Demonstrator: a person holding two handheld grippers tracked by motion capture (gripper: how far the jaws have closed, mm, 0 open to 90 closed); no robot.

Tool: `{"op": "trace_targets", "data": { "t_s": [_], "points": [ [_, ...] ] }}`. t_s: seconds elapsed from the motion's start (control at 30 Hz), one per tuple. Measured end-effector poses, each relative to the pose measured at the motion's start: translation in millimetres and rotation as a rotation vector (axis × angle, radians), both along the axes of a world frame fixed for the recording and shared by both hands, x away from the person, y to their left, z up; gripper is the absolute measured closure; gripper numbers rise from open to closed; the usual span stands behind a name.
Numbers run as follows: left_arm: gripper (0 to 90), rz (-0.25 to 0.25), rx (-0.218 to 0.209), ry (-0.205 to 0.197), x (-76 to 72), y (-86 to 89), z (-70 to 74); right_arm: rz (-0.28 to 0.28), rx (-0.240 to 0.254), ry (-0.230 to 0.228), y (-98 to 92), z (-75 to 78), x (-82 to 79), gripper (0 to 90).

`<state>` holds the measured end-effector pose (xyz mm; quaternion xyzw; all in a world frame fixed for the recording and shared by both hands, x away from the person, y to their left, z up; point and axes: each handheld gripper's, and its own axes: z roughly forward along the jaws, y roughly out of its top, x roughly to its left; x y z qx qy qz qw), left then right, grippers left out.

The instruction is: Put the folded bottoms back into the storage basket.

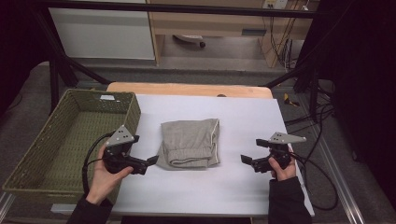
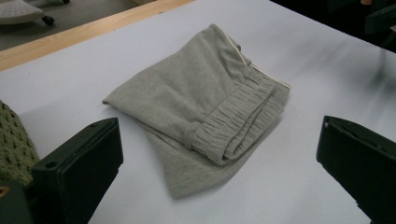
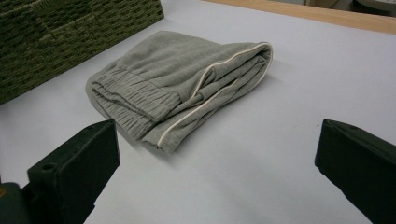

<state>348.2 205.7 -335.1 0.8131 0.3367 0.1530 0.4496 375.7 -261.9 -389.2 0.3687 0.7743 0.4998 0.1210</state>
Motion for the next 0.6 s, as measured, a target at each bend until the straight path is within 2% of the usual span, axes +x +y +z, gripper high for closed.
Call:
{"op": "trace_targets", "data": {
  "t_s": [0.17,0.6],
  "points": [
    [0.2,-0.005,0.017,0.017,1.7,-7.9,-6.9,0.002,0.003,0.003,-0.1,-0.4,-0.1,0.6],
    [0.7,-0.005,0.028,0.018,2.5,-16.2,-14.6,-0.005,-0.003,0.007,0.2,-2.0,0.8,0.5]
  ]
}}
